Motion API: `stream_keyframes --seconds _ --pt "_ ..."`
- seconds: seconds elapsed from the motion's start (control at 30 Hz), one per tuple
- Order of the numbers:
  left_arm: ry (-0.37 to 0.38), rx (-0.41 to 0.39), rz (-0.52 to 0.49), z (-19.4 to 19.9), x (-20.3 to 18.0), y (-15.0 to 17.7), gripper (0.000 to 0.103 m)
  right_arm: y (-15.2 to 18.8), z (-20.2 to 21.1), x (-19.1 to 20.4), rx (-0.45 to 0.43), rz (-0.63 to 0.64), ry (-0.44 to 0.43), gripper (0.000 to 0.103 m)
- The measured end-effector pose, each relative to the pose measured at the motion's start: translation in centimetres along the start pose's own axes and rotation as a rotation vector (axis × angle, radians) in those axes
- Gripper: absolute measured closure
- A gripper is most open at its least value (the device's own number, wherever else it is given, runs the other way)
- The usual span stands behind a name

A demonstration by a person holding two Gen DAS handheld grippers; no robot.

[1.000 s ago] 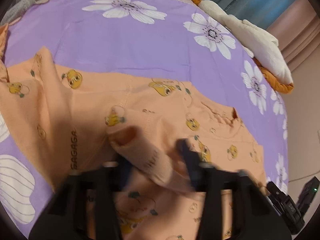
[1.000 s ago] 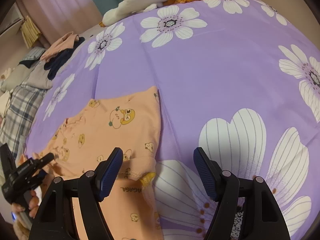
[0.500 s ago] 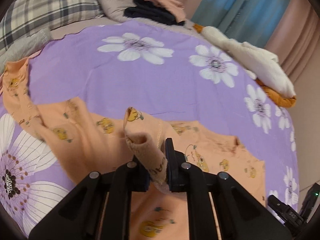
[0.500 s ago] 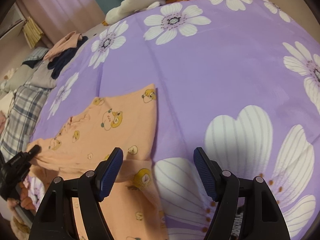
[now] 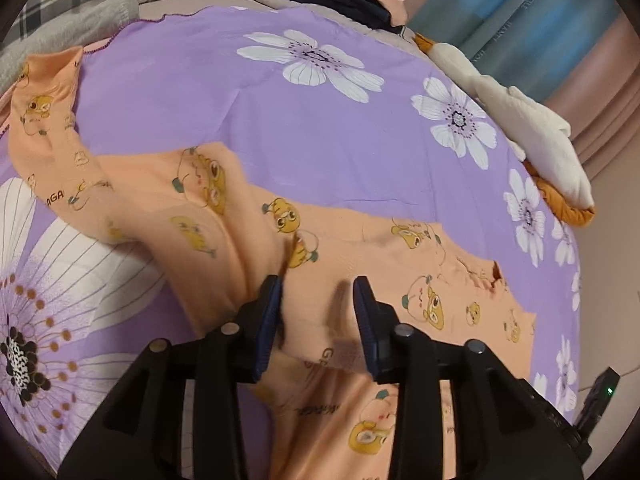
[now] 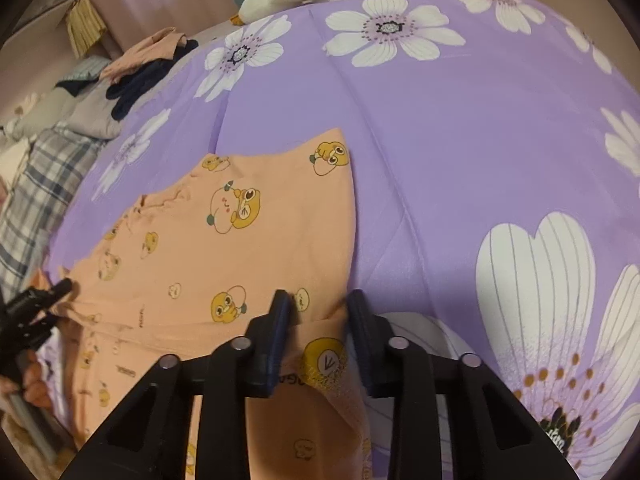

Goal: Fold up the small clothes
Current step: 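Lower the sleeve onto the shirt body and open the left gripper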

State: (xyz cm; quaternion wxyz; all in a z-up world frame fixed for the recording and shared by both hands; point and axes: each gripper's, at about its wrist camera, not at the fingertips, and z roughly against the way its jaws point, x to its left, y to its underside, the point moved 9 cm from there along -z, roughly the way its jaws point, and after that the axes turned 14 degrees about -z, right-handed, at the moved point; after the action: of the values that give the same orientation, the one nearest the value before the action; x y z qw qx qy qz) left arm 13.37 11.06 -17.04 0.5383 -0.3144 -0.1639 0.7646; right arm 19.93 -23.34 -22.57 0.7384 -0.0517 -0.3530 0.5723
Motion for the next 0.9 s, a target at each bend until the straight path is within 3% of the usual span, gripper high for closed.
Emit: stream_keyframes --seconds 0.07,0.1,0.13,0.33,0.5,0.6,0.77,0.83,0.9 --pt "-0.028 0.023 -0.021 0.0 0.6 0.7 0.079 0.0 0.2 0.0 -0.006 0.007 0.01 0.076" --pt "-0.045 0.038 -0.03 -0.1 0.8 1.1 0.093 0.0 0.1 0.0 -0.007 0.009 0.014 0.077" --pt "-0.065 0.053 -0.038 -0.3 1.1 1.6 0.095 0.0 0.0 0.0 -0.008 0.008 0.017 0.077" --pt "-0.082 0.035 -0.08 -0.1 1.1 2.2 0.093 0.1 -0.3 0.0 -0.008 0.006 0.027 0.077" --pt "-0.029 0.034 -0.048 0.4 1.6 2.2 0.093 0.3 -0.3 0.0 -0.019 0.02 0.044 0.077" --pt "0.005 0.023 -0.022 1.5 1.9 2.0 0.083 0.3 -0.5 0.1 -0.022 0.03 0.062 0.077" --pt "0.073 -0.021 0.089 4.3 3.6 1.0 0.049 0.1 -0.4 0.3 -0.013 0.016 0.098 0.076" --pt "0.079 -0.038 0.118 5.5 4.6 0.1 0.032 0.1 0.1 0.4 -0.005 0.0 0.129 0.068" --pt "0.041 -0.068 0.137 6.9 5.7 -0.9 0.03 -0.1 0.9 0.9 -0.021 -0.007 0.147 0.056"
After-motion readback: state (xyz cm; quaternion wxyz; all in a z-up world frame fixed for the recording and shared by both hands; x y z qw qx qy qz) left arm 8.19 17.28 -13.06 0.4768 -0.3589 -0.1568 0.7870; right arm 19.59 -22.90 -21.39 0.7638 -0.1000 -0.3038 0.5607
